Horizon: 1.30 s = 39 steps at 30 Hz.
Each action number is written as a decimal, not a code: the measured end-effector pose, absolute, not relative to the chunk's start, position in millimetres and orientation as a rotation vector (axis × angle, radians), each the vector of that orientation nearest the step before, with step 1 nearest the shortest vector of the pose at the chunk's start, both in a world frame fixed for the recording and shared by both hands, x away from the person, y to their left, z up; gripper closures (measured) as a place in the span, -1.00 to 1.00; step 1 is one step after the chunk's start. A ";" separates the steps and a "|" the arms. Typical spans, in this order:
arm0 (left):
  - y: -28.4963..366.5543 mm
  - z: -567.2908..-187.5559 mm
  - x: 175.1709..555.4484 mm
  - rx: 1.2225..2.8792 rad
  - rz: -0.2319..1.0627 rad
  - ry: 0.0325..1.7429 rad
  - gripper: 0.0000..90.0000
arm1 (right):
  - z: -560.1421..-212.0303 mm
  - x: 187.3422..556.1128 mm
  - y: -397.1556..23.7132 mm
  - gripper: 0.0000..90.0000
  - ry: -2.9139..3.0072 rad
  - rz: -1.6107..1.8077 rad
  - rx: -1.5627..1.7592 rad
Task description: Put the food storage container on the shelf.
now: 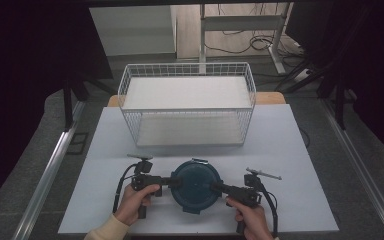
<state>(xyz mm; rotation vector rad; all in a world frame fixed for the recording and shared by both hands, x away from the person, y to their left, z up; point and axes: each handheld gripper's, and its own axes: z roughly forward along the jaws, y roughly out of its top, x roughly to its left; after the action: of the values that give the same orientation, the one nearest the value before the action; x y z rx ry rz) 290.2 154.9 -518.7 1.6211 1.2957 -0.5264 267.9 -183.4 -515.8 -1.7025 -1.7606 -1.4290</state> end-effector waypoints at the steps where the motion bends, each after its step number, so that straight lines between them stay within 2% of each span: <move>1: 155.4 -517.5 289.8 1.618 -0.519 1.295 -0.07 | -515.2 267.6 -183.2 -0.02 -1.767 -1.433 -1.699; 7: 158.3 -506.9 285.4 1.599 -0.494 1.261 -0.02 | -507.2 265.5 -183.0 -0.01 -1.806 -1.500 -1.656; 20: 160.0 -468.1 278.6 1.602 -0.389 1.157 0.00 | -467.0 263.1 -182.8 -0.01 -1.936 -1.642 -1.532; 39: 169.5 -410.4 310.5 1.586 -0.293 1.092 0.00 | -408.9 302.5 -174.0 -0.01 -2.032 -1.737 -1.419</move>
<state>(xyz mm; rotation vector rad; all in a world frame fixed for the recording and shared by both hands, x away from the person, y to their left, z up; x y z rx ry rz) 310.5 169.5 -410.4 1.5862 1.0919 -0.2932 302.5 -174.0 -408.9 -1.4185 -2.0319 -1.7371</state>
